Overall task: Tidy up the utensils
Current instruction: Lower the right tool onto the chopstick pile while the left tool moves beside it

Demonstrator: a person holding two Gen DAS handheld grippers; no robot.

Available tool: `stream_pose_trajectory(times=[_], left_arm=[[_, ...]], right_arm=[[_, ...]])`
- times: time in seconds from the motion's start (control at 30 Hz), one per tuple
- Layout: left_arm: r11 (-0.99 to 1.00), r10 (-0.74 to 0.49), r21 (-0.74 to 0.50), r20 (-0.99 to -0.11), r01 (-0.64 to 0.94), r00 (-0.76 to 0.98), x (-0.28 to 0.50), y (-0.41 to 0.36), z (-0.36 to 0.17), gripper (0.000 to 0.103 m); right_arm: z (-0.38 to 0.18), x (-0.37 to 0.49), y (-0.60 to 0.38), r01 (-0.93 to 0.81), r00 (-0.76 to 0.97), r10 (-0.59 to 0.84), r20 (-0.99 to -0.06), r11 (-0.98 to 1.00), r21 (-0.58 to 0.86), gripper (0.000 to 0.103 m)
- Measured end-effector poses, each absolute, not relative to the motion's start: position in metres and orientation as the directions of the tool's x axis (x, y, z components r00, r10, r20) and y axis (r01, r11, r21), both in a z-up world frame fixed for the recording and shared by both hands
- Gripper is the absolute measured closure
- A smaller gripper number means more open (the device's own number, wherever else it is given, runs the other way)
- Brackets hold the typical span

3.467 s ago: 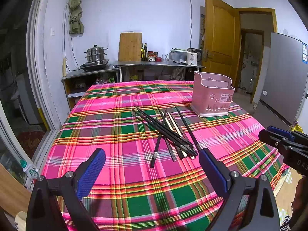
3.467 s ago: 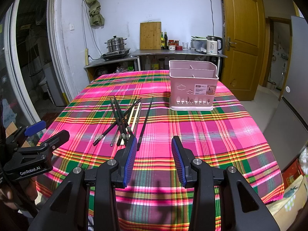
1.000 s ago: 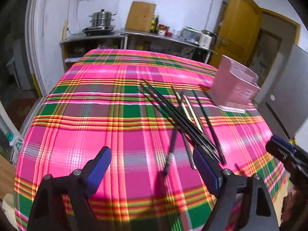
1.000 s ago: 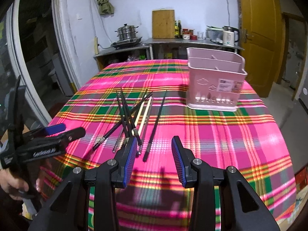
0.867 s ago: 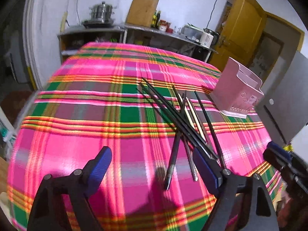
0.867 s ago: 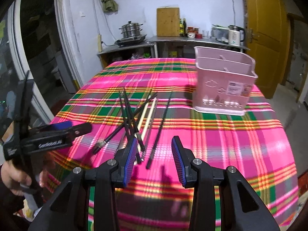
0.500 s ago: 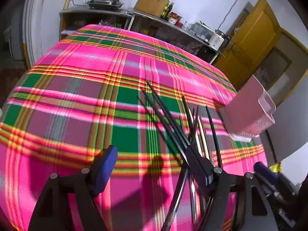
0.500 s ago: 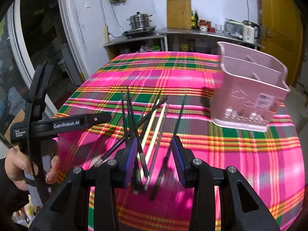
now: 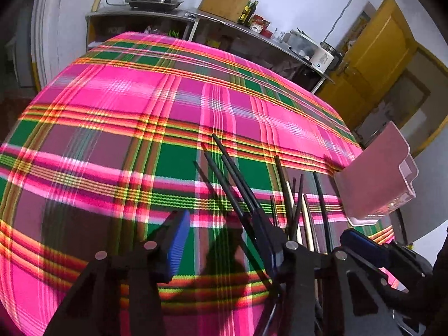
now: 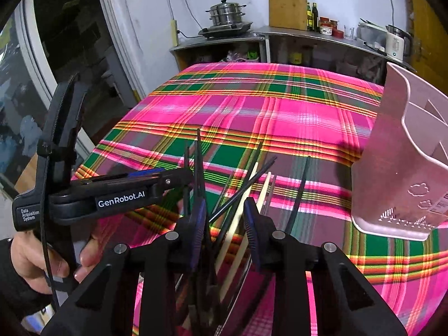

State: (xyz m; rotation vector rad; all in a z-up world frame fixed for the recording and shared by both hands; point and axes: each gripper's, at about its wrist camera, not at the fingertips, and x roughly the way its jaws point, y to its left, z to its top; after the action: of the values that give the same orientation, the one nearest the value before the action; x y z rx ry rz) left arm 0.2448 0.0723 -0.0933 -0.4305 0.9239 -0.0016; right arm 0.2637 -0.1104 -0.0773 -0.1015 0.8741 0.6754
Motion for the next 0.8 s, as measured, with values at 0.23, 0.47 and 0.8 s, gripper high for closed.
stream_pose_trajectory(times=[0.23, 0.47, 0.8], left_arm=[[0.944, -0.116, -0.276, -0.793, -0.183, 0.598, 0.249, 0.065, -0.094, 0.074], [0.944, -0.151, -0.292, -0.795, -0.152, 0.588, 0.247, 0.065, -0.096, 0.091], [0.945, -0.164, -0.296, -0.797, -0.139, 0.581, 0.243, 0.089, -0.097, 0.098]], right_arm=[[-0.081, 0.270, -0.108, -0.584, 0.441, 0.503, -0.744, 0.790, 0.188, 0.074], [-0.079, 0.281, -0.100, -0.601, 0.426, 0.519, -0.741, 0.775, 0.197, 0.074], [-0.085, 0.296, -0.070, -0.654, 0.338, 0.566, -0.752, 0.716, 0.245, 0.081]])
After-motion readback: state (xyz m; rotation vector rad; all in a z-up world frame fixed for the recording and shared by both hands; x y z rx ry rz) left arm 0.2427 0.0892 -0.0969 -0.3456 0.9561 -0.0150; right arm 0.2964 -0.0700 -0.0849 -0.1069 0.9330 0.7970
